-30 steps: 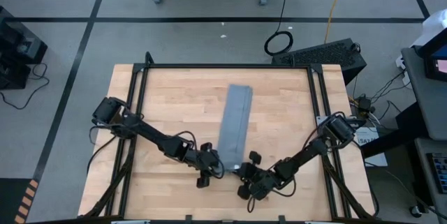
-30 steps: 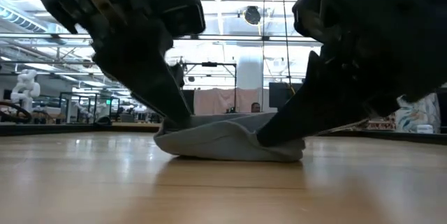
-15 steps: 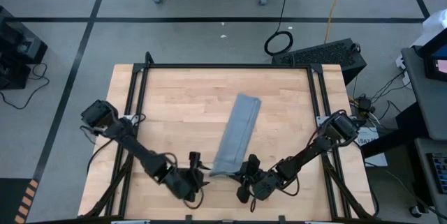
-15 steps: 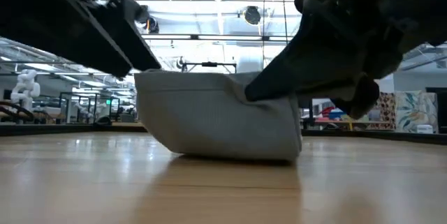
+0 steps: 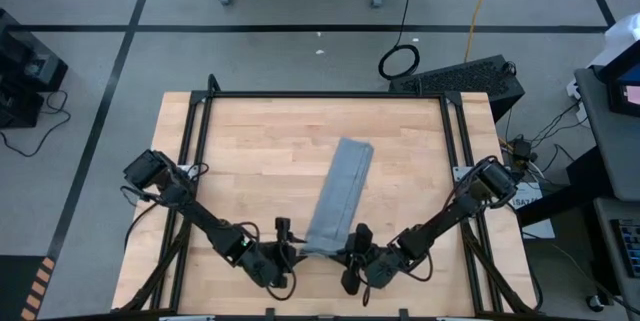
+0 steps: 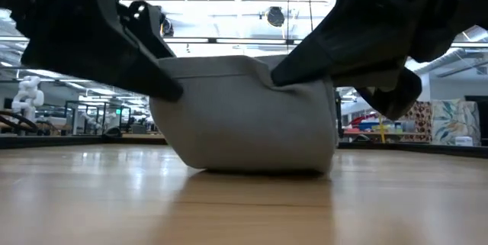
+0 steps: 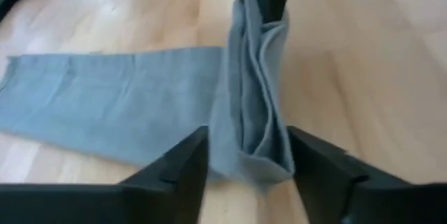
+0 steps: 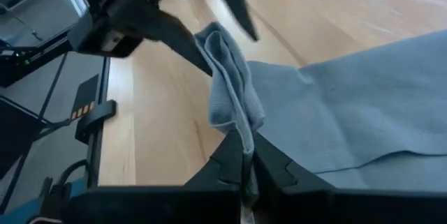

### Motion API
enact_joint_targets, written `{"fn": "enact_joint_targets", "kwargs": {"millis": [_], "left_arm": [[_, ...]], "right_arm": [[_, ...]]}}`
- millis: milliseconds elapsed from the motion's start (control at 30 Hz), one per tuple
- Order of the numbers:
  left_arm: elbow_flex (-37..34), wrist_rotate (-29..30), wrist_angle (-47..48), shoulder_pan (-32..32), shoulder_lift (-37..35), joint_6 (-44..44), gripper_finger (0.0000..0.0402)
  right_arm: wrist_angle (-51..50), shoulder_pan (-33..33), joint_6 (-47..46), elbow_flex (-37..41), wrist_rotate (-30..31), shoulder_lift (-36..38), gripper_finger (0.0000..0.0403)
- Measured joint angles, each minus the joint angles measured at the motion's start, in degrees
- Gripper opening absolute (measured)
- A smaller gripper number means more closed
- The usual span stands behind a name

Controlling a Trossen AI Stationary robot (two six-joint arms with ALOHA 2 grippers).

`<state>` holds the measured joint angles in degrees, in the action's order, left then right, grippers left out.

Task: Roll towel
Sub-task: Roll the gray towel on the table

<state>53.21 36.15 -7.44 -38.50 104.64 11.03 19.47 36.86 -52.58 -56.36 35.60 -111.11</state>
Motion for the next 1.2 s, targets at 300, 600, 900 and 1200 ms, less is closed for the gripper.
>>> {"fn": "enact_joint_targets", "kwargs": {"millis": [300, 600, 900, 1200], "left_arm": [[0.04, -14.56, -4.15, 4.18, 0.00, 2.24, 0.0018], [0.09, -37.60, -3.94, 15.15, -0.15, 12.90, 0.0006], [0.09, -59.22, -4.66, 27.25, 0.89, 15.67, 0.0004], [0.07, -63.36, -10.24, 27.43, 5.17, 17.11, 0.0007]], "right_arm": [[-1.63, 1.17, 0.78, 0.01, -0.23, -0.02, 0.0000], [-2.65, 5.36, 14.42, 0.02, 1.72, -0.04, 0.0060], [-2.26, 12.93, 40.97, -0.22, 12.38, -0.43, 0.0178], [2.79, 8.97, 41.99, -0.26, 15.19, -4.43, 0.0204]]}}
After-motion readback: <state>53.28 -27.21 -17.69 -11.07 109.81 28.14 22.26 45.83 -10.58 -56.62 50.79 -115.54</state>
